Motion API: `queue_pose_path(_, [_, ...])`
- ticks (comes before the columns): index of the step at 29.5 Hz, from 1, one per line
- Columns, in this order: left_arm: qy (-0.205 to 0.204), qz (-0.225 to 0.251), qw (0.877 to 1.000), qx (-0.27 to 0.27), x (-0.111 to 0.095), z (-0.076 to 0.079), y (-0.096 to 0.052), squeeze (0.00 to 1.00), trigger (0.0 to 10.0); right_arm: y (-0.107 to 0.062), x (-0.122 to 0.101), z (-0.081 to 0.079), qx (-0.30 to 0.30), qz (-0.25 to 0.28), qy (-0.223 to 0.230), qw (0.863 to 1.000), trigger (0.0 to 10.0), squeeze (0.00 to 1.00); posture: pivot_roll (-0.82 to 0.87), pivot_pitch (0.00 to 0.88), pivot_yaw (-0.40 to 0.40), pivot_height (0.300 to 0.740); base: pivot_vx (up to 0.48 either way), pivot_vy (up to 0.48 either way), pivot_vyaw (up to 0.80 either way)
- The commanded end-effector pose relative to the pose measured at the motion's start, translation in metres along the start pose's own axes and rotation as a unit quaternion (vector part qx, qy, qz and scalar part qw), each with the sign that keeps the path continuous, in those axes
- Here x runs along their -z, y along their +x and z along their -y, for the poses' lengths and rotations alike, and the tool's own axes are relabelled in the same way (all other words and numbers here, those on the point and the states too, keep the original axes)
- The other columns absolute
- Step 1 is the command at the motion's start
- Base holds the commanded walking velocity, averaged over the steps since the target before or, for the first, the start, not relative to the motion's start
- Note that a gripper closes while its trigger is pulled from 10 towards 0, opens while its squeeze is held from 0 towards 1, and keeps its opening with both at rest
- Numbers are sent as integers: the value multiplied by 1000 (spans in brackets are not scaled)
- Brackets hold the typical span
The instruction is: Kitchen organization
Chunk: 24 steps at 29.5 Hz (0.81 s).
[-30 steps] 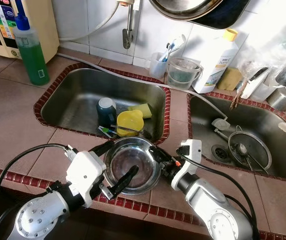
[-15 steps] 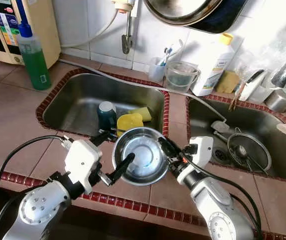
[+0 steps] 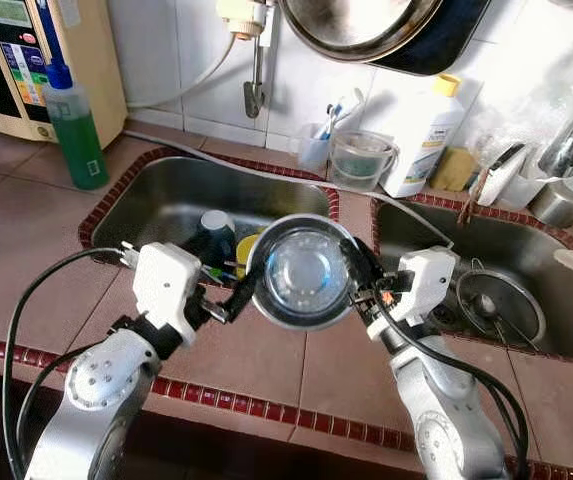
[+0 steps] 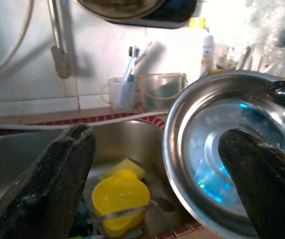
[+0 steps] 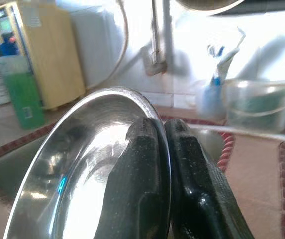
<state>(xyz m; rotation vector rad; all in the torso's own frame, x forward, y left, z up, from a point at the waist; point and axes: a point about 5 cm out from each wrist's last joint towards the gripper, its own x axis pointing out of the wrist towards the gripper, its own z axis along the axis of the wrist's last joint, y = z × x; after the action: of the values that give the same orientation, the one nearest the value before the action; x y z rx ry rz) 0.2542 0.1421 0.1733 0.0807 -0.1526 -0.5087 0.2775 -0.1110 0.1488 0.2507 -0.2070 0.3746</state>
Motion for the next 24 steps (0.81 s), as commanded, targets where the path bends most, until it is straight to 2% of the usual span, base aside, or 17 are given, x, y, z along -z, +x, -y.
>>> queue_pose_path(1, [-1,9,1000,-14,-3,-5,4,0,10000,3,-7,9,20,22,-14,999,10000,0,-107,0,-90,740,0,0,0])
queue_pose_path(4, [-7,17,999,-40,-6,-14,7,0,10000,7,-13,14,28,36,-36,998,10000,0,-109,0,-84,740,0,0,0])
queue_pose_path(6, [-4,19,999,-45,-6,-15,8,0,10000,8,-14,15,28,38,-42,998,10000,0,-108,0,-85,740,0,0,0])
queue_pose_path(10, [17,19,995,-99,-6,-27,18,0,10000,12,-18,24,29,44,-73,996,10000,0,-111,0,-83,740,0,0,0])
queue_pose_path(13, [19,20,993,-111,-6,-31,21,0,10000,14,-19,26,32,49,-77,995,10000,0,-110,0,-83,740,0,0,0])
queue_pose_path(18, [12,29,992,-122,-5,-29,30,0,10000,17,-19,26,42,58,-76,995,10000,0,-114,0,-81,740,0,0,0])
queue_pose_path(24, [-1,34,990,-135,0,-26,37,0,10000,17,-14,17,39,64,-72,995,10000,0,-127,0,-79,740,0,0,0])
